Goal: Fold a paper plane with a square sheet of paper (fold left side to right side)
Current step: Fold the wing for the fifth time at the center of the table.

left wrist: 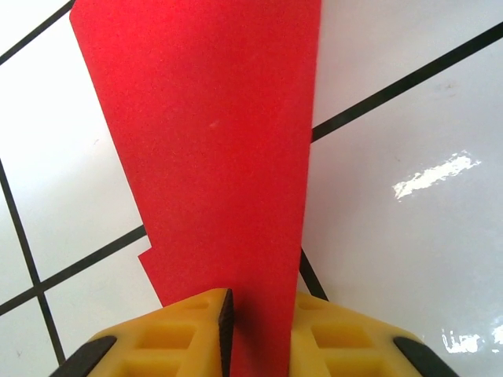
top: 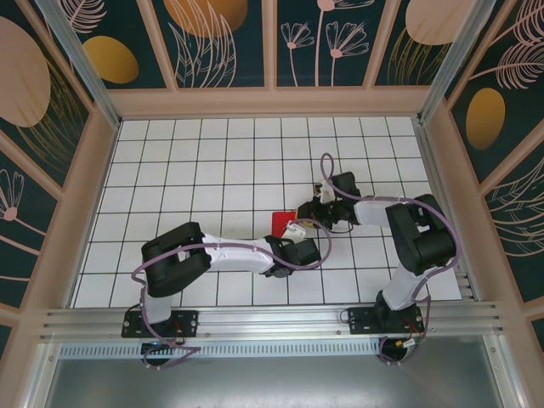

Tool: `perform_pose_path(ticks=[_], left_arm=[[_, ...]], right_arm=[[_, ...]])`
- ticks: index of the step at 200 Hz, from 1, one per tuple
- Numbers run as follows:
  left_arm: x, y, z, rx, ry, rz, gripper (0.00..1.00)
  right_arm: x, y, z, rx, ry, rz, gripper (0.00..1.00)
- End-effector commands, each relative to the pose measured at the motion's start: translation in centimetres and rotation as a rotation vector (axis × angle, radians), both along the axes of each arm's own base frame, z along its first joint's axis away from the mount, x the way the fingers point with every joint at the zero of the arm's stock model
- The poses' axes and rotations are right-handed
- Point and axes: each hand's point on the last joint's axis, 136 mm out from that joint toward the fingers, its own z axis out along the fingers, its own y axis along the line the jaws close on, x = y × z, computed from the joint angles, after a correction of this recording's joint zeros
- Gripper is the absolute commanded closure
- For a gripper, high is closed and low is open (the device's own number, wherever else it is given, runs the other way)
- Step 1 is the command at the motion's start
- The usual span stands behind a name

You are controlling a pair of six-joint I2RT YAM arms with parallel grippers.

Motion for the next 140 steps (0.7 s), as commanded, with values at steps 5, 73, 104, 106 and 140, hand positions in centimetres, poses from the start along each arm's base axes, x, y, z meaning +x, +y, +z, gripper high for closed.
perform_pose_path(ticks=[5, 73, 104, 106, 140], left_arm=[[-0.6, -0.2, -0.8, -0.028, 0.032, 0.002, 0.79], [-0.6, -0.6, -0.3, -0.245, 0.143, 0.021, 0.84], [-0.7, 0.0, -0.4, -0.37, 0.215, 0.041, 0.85], [-0.7, 0.0, -0.4, -0.377, 0.219, 0.044, 0.85], [-1.0, 0.2, -0.8, -0.505, 0.306, 0.079, 0.88]], right_arm=[[1.2, -1.2, 2.1, -0.009, -0.075, -0.035, 0.63], [0.2, -5.4, 5.0, -0.017, -0.177, -0.161, 0.35], [-1.2, -6.0, 5.2, -0.029, -0.216, -0.171, 0.35], [-1.3, -6.0, 5.2, -0.03, -0.216, -0.171, 0.35], [-3.2, -5.4, 3.5, -0.067, -0.195, -0.17, 0.36]])
